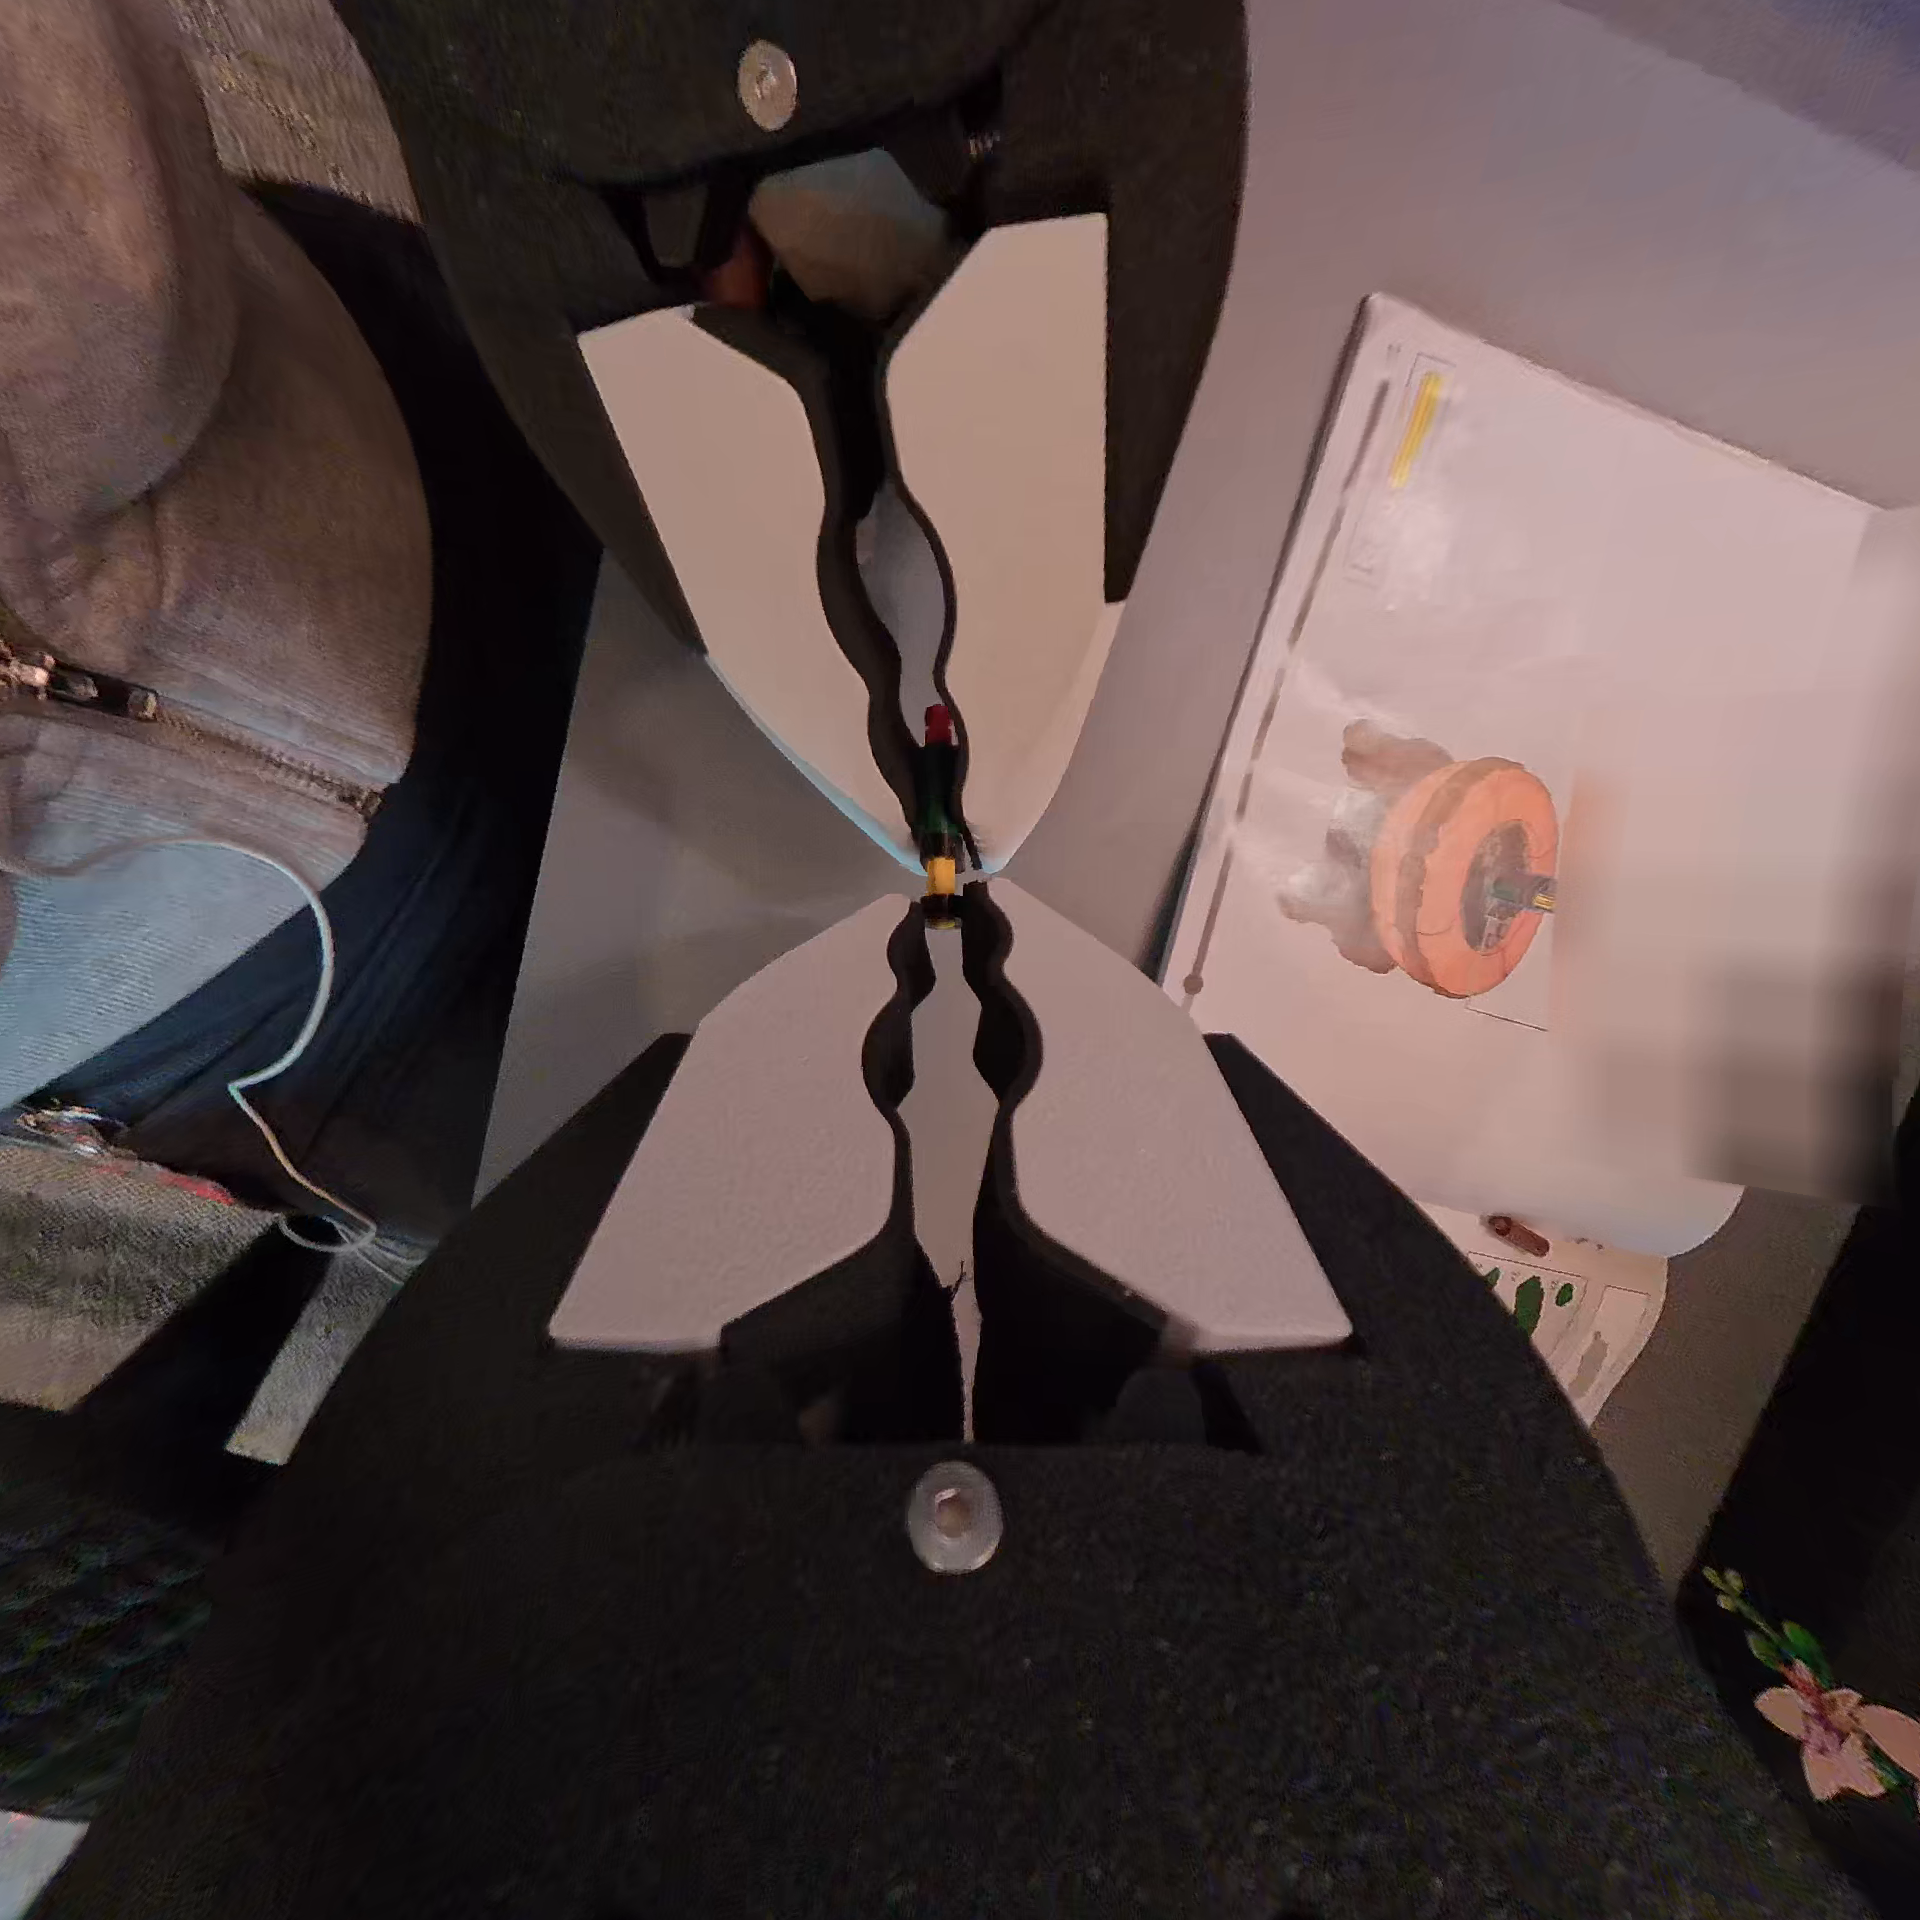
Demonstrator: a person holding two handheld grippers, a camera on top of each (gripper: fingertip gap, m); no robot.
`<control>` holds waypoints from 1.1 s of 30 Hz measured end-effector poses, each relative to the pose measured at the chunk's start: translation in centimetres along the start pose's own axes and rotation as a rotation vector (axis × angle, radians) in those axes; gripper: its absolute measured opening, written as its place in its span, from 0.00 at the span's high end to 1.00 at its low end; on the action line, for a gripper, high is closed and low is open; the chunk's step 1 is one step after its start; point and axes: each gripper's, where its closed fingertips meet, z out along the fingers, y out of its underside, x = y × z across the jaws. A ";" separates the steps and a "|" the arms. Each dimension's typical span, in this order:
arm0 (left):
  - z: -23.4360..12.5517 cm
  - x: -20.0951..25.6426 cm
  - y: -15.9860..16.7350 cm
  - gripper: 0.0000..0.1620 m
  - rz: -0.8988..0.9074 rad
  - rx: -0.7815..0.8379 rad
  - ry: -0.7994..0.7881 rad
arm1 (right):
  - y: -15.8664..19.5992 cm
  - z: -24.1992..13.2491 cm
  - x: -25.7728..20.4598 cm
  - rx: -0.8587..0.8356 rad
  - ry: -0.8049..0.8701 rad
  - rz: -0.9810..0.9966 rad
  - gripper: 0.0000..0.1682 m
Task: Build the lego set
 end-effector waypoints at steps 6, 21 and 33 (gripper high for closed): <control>0.1 0.2 0.2 0.97 0.005 -0.021 0.015 | -0.4 0.7 -0.1 0.030 -0.020 0.017 0.97; -1.6 -1.5 -1.3 0.97 -0.141 0.154 0.017 | -3.4 -5.3 1.3 0.483 0.098 0.170 0.92; -2.5 -1.6 -2.3 0.97 -0.167 0.257 0.046 | -3.8 -2.9 0.9 0.515 0.012 0.129 0.96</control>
